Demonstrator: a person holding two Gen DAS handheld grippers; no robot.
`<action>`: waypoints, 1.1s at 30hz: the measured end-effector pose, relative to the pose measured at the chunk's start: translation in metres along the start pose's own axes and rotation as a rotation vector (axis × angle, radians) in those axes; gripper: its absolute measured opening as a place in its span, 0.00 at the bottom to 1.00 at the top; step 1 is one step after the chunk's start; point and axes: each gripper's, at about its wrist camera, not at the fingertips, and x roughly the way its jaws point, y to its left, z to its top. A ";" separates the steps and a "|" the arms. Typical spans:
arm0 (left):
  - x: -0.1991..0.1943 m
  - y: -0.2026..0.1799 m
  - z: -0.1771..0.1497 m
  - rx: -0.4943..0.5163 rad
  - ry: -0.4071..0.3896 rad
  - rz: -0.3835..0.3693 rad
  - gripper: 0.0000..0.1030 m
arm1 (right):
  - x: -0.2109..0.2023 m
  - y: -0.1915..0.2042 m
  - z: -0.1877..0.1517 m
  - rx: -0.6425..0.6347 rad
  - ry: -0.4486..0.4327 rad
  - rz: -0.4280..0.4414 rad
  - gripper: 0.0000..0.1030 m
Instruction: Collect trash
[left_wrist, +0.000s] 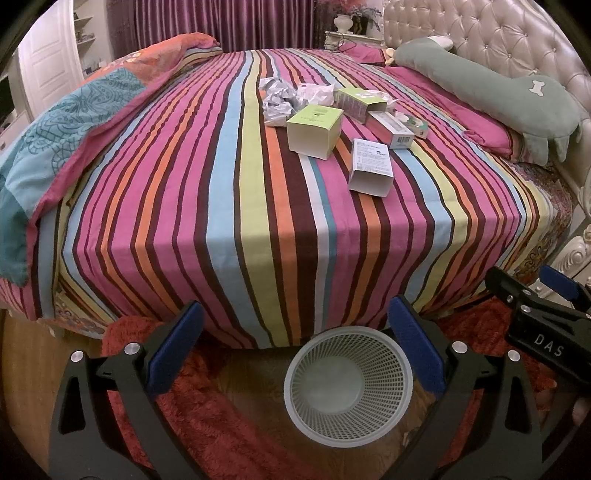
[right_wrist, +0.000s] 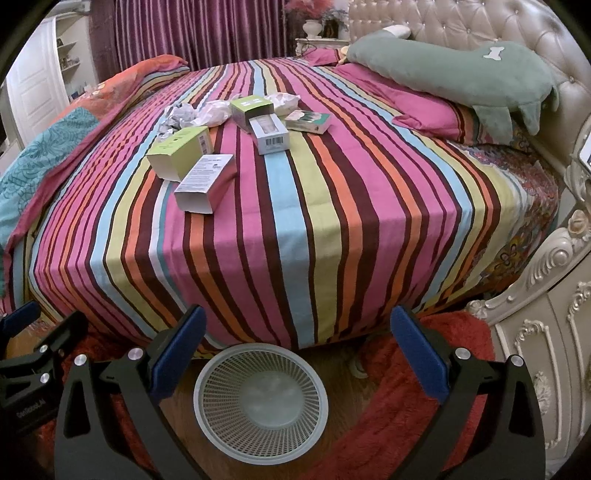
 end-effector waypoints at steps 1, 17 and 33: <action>0.000 0.000 0.000 0.000 0.000 -0.002 0.94 | 0.000 0.000 0.000 -0.001 0.000 0.000 0.93; 0.000 -0.005 0.000 0.006 0.004 -0.006 0.94 | 0.004 0.000 0.000 -0.004 0.007 0.003 0.93; 0.010 -0.004 -0.003 0.006 0.018 -0.013 0.94 | 0.011 -0.004 -0.003 -0.001 0.024 -0.004 0.93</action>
